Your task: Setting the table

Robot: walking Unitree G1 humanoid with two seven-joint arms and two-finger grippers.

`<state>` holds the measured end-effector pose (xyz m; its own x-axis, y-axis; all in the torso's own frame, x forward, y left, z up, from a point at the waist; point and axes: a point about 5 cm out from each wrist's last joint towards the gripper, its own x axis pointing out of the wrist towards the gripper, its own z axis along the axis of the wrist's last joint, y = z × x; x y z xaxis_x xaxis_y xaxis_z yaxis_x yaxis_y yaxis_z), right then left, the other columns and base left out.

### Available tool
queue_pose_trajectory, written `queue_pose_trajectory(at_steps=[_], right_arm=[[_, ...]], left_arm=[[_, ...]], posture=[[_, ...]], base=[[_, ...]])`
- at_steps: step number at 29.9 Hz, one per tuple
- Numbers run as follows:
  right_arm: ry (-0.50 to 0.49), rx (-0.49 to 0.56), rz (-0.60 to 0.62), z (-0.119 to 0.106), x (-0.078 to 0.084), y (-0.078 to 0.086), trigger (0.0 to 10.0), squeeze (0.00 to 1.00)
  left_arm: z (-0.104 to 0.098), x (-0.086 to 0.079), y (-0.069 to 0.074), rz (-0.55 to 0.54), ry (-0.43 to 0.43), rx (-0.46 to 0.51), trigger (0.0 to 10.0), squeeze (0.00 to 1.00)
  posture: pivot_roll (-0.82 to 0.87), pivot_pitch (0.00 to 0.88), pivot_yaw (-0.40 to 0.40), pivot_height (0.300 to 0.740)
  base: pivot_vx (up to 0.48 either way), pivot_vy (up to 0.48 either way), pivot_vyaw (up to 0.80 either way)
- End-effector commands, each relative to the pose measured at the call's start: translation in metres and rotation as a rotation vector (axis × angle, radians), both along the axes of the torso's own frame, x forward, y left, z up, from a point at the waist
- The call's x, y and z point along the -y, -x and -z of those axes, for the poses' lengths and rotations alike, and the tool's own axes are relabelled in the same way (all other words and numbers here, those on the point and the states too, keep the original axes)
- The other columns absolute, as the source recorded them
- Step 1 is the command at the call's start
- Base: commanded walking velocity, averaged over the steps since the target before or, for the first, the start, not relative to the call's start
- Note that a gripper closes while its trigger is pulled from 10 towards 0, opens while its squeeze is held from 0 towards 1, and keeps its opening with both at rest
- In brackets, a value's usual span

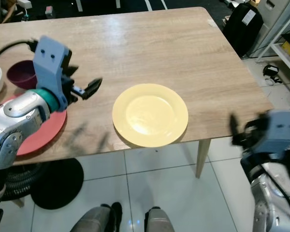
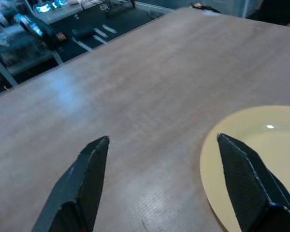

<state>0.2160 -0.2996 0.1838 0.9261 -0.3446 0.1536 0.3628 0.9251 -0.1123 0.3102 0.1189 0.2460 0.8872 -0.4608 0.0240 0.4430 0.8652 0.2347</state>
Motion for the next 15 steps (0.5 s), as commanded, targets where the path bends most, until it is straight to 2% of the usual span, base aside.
queue_pose_trajectory(at_steps=[1,2,3,4,5,7,9,12,14,15], right_arm=[[0.048,0.013,0.037,0.002,-0.013,0.000,10.0,0.00],[0.026,0.028,0.006,0.002,-0.020,-0.004,10.0,0.00],[0.026,0.028,0.006,0.002,-0.020,-0.004,10.0,0.00],[-0.001,0.048,-0.031,0.002,-0.030,-0.008,10.0,0.00],[-0.001,0.048,-0.031,0.002,-0.030,-0.008,10.0,0.00],[-0.019,0.074,-0.141,-0.004,-0.043,-0.018,10.0,0.00],[-0.008,0.085,-0.234,-0.010,-0.048,-0.026,10.0,0.00],[0.002,0.084,-0.263,-0.012,-0.050,-0.030,10.0,0.00],[0.104,0.041,-0.410,-0.016,-0.058,-0.040,10.0,0.00],[0.104,0.041,-0.410,-0.016,-0.058,-0.040,10.0,0.00]], left_arm=[[0.012,0.014,0.009,0.119,-0.043,0.006,10.0,0.00],[0.014,0.012,0.007,0.081,0.020,-0.013,10.0,0.00],[0.014,0.012,0.007,0.081,0.020,-0.013,10.0,0.00],[0.017,0.011,0.004,0.031,0.100,-0.043,10.0,0.00],[0.017,0.011,0.004,0.031,0.100,-0.043,10.0,0.00],[0.024,0.008,0.005,-0.014,0.154,-0.050,10.0,0.00],[0.031,0.003,0.007,-0.047,0.134,-0.024,10.0,0.00],[0.034,0.001,0.008,-0.058,0.107,0.007,10.0,0.00],[0.037,-0.014,0.006,-0.076,0.072,0.036,10.0,0.00],[0.037,-0.014,0.006,-0.076,0.072,0.036,10.0,0.00]], posture=[[-0.15,0.071,0.167,0.740],[-0.16,0.073,0.162,0.740],[-0.16,0.073,0.162,0.740],[-0.16,0.073,0.162,0.740],[-0.16,0.073,0.162,0.740],[-0.16,0.070,0.142,0.740],[-0.16,0.067,0.126,0.740],[-0.16,0.066,0.124,0.740],[-0.13,0.050,0.080,0.740],[-0.13,0.050,0.080,0.740]], base=[[0.000,0.000,0.00],[0.000,0.000,0.00],[0.000,0.000,0.00],[0.000,0.000,0.00],[0.000,0.000,0.00],[0.000,0.000,0.00],[0.000,0.000,0.00],[0.000,0.000,0.00],[0.000,0.000,0.00],[0.000,0.000,0.00]])
